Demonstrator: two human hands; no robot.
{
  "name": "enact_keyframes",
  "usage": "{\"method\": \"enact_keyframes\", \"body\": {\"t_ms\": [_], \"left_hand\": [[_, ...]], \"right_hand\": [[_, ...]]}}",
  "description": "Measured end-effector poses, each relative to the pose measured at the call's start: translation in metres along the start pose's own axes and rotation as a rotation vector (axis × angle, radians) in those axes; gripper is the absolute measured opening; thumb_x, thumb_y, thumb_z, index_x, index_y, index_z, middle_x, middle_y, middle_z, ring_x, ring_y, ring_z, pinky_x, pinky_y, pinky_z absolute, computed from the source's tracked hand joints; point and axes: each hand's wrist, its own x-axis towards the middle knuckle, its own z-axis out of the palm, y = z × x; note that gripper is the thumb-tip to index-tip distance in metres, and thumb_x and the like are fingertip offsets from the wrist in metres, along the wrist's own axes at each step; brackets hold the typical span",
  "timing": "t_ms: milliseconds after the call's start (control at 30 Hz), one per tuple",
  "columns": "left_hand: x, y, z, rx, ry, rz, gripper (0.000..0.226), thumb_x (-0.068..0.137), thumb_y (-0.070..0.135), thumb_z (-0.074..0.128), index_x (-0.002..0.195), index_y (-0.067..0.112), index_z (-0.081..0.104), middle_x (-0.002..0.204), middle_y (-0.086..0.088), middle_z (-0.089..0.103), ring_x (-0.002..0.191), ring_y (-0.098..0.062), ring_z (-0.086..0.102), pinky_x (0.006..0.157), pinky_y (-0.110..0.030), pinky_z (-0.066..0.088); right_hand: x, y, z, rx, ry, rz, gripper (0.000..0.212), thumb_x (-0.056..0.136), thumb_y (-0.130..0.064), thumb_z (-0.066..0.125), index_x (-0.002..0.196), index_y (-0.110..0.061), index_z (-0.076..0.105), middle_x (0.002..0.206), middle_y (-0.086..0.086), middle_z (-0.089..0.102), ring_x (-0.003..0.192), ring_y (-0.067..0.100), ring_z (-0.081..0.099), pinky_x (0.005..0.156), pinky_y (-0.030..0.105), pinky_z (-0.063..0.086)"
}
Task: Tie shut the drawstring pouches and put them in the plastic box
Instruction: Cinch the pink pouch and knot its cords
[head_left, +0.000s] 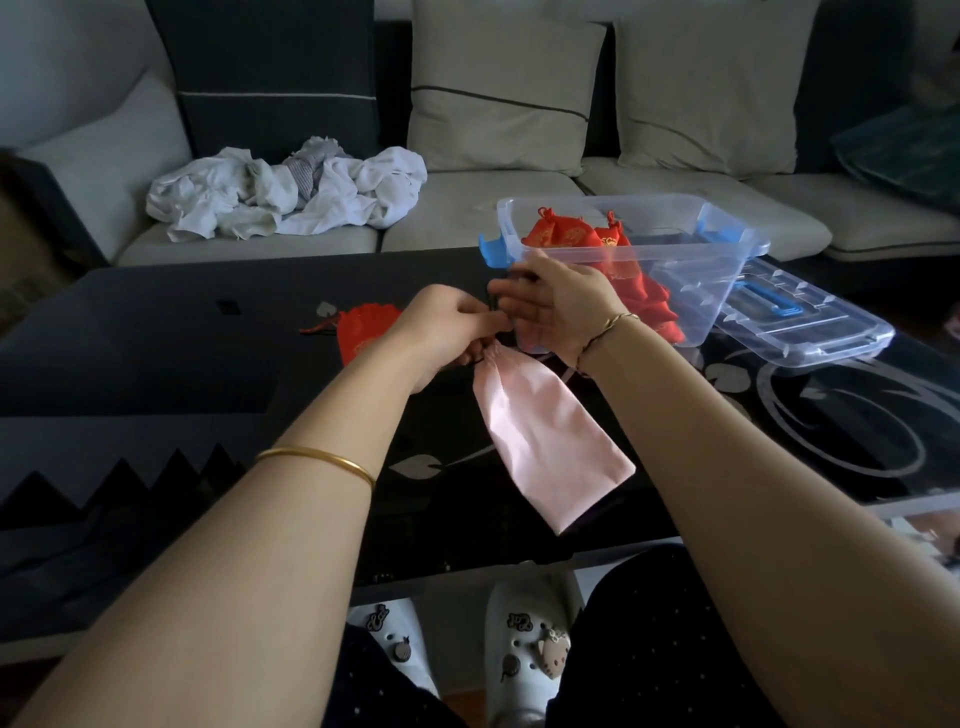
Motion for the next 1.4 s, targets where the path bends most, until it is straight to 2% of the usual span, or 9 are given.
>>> {"method": "enact_keyframes", "body": {"t_ms": [100,200,400,567,700,900,1034,1134,1400], "left_hand": [[0.001,-0.001,0.000,-0.168,0.008,-0.061,0.019,0.090,0.010,0.060,0.071,0.009,0.063,0.058,-0.002,0.051,0.051,-0.010,0.043,0.043,-0.017,0.037],[0.001,0.001,-0.001,-0.284,-0.009,-0.074,0.020,0.094,0.008,0.053,0.077,0.007,0.063,0.064,-0.003,0.050,0.053,-0.008,0.042,0.041,-0.012,0.036],[0.001,0.002,-0.001,-0.326,-0.024,-0.075,0.024,0.097,0.008,0.048,0.078,0.009,0.063,0.067,-0.002,0.052,0.055,-0.007,0.043,0.043,-0.012,0.037],[0.000,0.000,-0.004,-0.369,0.039,-0.096,0.017,0.094,0.007,0.053,0.080,0.010,0.062,0.067,-0.002,0.057,0.050,-0.005,0.049,0.044,-0.014,0.041],[0.001,0.002,-0.006,-0.479,0.096,-0.137,0.011,0.090,0.006,0.059,0.080,0.010,0.062,0.059,-0.001,0.065,0.050,-0.007,0.056,0.046,-0.017,0.046],[0.001,0.005,-0.010,-0.563,0.075,-0.166,0.017,0.086,-0.006,0.057,0.078,0.009,0.061,0.056,-0.002,0.064,0.052,-0.010,0.052,0.044,-0.016,0.046],[0.001,0.004,-0.008,-0.400,0.105,-0.050,0.026,0.086,-0.011,0.053,0.074,0.012,0.057,0.068,-0.003,0.059,0.053,-0.011,0.052,0.047,-0.017,0.048],[0.004,-0.001,-0.005,-0.120,0.239,0.136,0.032,0.081,-0.016,0.050,0.072,0.014,0.057,0.070,-0.003,0.058,0.053,-0.013,0.053,0.048,-0.020,0.047],[0.005,-0.006,0.008,0.360,0.451,0.461,0.018,0.079,-0.006,0.057,0.087,0.006,0.068,0.086,0.000,0.064,0.080,-0.014,0.060,0.074,-0.027,0.050]], "right_hand": [[0.002,0.005,-0.003,-0.221,0.050,0.042,0.023,0.099,-0.019,0.039,0.114,-0.008,0.053,0.088,0.011,0.065,0.063,0.018,0.060,0.059,0.025,0.046],[0.001,0.008,-0.006,-0.408,-0.039,-0.023,0.016,0.092,-0.001,0.047,0.089,-0.008,0.061,0.076,0.008,0.061,0.052,0.010,0.056,0.050,0.016,0.047],[0.000,0.011,-0.005,-0.629,-0.187,-0.072,0.018,0.090,-0.011,0.055,0.079,-0.018,0.067,0.087,0.010,0.064,0.085,0.022,0.059,0.090,0.039,0.052],[-0.003,0.012,-0.007,-0.657,-0.065,-0.233,0.019,0.092,-0.019,0.056,0.088,-0.004,0.068,0.075,0.002,0.063,0.068,0.011,0.055,0.072,0.026,0.050],[-0.009,0.007,-0.003,-0.487,-0.081,-0.331,0.021,0.090,-0.011,0.056,0.070,-0.009,0.060,0.063,0.001,0.056,0.050,0.003,0.049,0.047,0.011,0.040],[-0.011,0.008,-0.001,-0.324,-0.134,-0.231,0.022,0.093,-0.013,0.050,0.073,-0.008,0.058,0.068,0.002,0.056,0.054,0.005,0.051,0.052,0.014,0.041],[-0.006,0.011,-0.001,-0.417,-0.158,-0.230,0.012,0.088,0.000,0.053,0.093,-0.001,0.064,0.077,0.005,0.059,0.069,0.013,0.055,0.071,0.026,0.049],[-0.006,0.012,0.001,-0.421,-0.184,-0.223,0.013,0.085,0.002,0.058,0.081,-0.010,0.063,0.078,0.007,0.061,0.074,0.019,0.058,0.081,0.036,0.051],[-0.006,0.017,0.009,-0.121,-0.177,0.017,0.022,0.093,-0.001,0.048,0.075,-0.002,0.058,0.070,0.012,0.057,0.063,0.018,0.055,0.066,0.028,0.050]]}}
